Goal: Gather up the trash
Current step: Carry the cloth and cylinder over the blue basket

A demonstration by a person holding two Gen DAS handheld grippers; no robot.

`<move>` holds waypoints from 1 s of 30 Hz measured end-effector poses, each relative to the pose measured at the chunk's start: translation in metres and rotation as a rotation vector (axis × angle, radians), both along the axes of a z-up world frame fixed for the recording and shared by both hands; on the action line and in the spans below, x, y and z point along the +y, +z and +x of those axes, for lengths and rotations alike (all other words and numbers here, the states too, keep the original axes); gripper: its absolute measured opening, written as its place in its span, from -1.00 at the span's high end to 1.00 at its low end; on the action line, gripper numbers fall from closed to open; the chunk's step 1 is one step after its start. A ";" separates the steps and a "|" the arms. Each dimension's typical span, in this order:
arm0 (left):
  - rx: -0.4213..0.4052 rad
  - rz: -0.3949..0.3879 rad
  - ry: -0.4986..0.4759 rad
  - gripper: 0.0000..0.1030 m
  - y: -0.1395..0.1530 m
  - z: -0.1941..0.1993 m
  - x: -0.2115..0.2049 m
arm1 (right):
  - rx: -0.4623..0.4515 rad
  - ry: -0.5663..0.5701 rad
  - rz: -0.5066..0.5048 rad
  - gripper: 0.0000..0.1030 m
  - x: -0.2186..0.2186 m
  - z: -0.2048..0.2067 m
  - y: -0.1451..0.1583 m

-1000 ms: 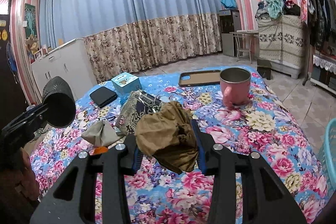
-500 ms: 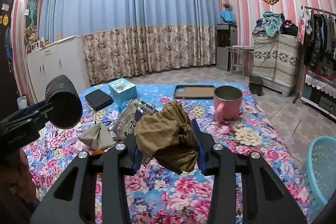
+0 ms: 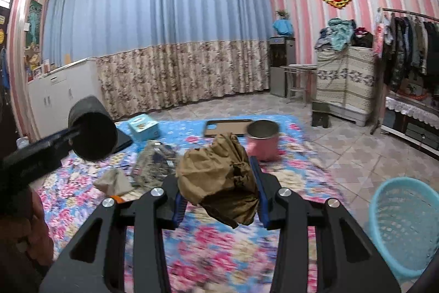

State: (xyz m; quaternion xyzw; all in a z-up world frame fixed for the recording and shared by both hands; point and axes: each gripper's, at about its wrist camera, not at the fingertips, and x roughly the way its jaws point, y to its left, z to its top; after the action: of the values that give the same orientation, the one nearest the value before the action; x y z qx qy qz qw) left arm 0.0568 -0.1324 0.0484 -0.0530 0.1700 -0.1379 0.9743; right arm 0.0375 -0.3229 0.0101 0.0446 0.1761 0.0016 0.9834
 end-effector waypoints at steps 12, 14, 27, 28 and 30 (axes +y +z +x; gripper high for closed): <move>-0.010 0.016 -0.137 -0.45 0.009 0.010 -0.119 | 0.020 -0.157 -0.045 0.22 -0.094 -0.034 0.000; -0.002 0.017 -0.163 -0.45 0.007 0.012 -0.141 | 0.024 -0.183 -0.068 0.22 -0.105 -0.038 -0.001; 0.011 0.025 -0.342 -0.45 -0.018 0.007 -0.248 | 0.041 -0.381 -0.083 0.22 -0.201 -0.071 -0.004; 0.013 0.027 -0.355 -0.45 -0.020 0.006 -0.255 | 0.043 -0.394 -0.080 0.22 -0.210 -0.073 -0.004; 0.017 0.031 -0.378 -0.45 -0.024 0.003 -0.269 | 0.043 -0.413 -0.066 0.22 -0.220 -0.078 -0.005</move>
State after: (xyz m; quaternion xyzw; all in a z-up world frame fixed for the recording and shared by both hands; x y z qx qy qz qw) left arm 0.0597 -0.4010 0.0243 -0.0060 0.1871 -0.3156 0.9303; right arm -0.0401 -0.5433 0.0047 0.0475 0.1842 -0.2070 0.9597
